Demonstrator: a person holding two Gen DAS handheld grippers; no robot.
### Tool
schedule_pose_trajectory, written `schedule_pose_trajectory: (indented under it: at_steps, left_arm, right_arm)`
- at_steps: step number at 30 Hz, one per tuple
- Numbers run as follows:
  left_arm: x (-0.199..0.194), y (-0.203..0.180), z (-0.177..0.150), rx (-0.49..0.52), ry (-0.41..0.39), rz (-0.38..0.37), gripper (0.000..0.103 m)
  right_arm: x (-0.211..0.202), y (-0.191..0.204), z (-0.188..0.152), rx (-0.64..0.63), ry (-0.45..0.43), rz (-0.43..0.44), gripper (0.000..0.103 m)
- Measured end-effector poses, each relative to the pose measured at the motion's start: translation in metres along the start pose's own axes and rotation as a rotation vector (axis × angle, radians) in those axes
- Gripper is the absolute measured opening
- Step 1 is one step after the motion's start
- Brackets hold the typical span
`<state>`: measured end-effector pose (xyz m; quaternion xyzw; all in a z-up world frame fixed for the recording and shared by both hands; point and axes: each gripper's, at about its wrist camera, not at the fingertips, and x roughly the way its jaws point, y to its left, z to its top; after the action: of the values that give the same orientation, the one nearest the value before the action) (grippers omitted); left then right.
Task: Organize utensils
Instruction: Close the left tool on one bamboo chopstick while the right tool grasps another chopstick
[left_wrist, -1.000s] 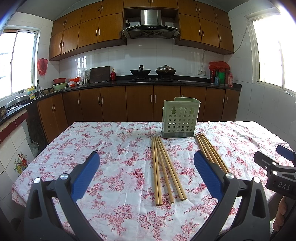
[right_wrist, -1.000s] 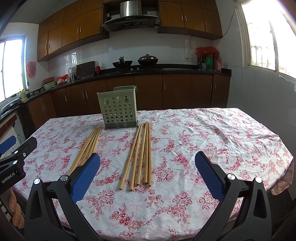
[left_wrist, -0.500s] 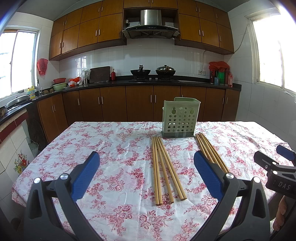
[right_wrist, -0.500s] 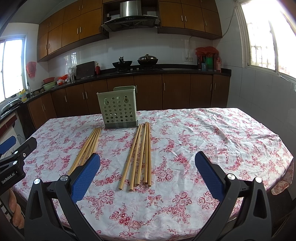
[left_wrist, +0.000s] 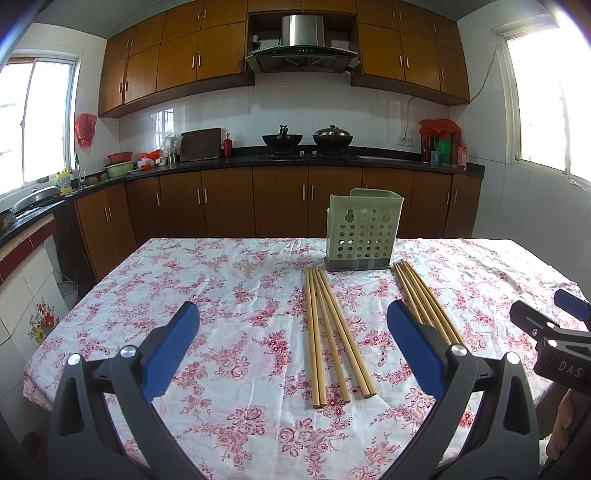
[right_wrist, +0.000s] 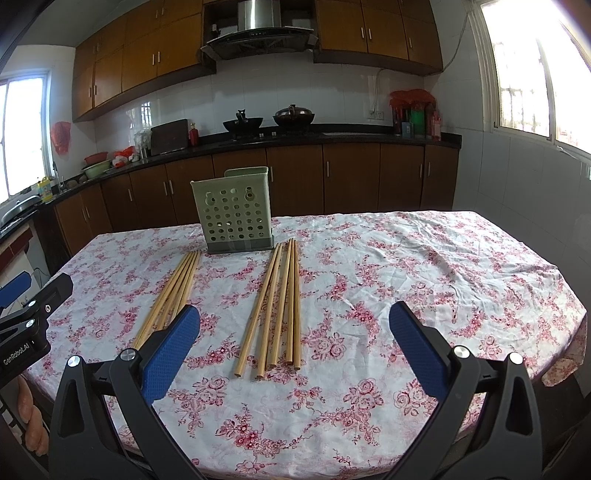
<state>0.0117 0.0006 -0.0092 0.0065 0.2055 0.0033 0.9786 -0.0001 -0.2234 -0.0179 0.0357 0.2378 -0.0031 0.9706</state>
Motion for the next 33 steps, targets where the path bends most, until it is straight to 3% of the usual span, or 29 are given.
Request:
schedule_pose_trajectory:
  at_steps: [7, 11, 14, 20, 26, 33]
  left_arm:
    - [0.04, 0.015, -0.006, -0.023, 0.135, 0.058, 0.099]
    - [0.069, 0.027, -0.007, -0.016, 0.205, 0.088, 0.097]
    - [0.086, 0.029, -0.006, -0.002, 0.241, 0.072, 0.085]
    - [0.116, 0.028, -0.011, -0.002, 0.325, 0.009, 0.066]
    - [0.138, 0.019, -0.018, 0.01, 0.397, -0.048, 0.051]
    - [0.151, 0.009, -0.024, 0.03, 0.461, -0.108, 0.038]
  right_arm:
    - [0.034, -0.017, -0.003, 0.046, 0.113, 0.004, 0.098]
    - [0.075, -0.026, -0.001, 0.054, 0.238, 0.016, 0.065]
    - [0.106, -0.031, -0.001, 0.079, 0.323, 0.058, 0.043]
    - [0.142, -0.031, -0.004, 0.073, 0.417, 0.076, 0.02]
    - [0.151, -0.031, -0.006, 0.037, 0.438, 0.06, 0.008]
    - [0.158, -0.042, -0.002, 0.062, 0.426, 0.031, 0.008]
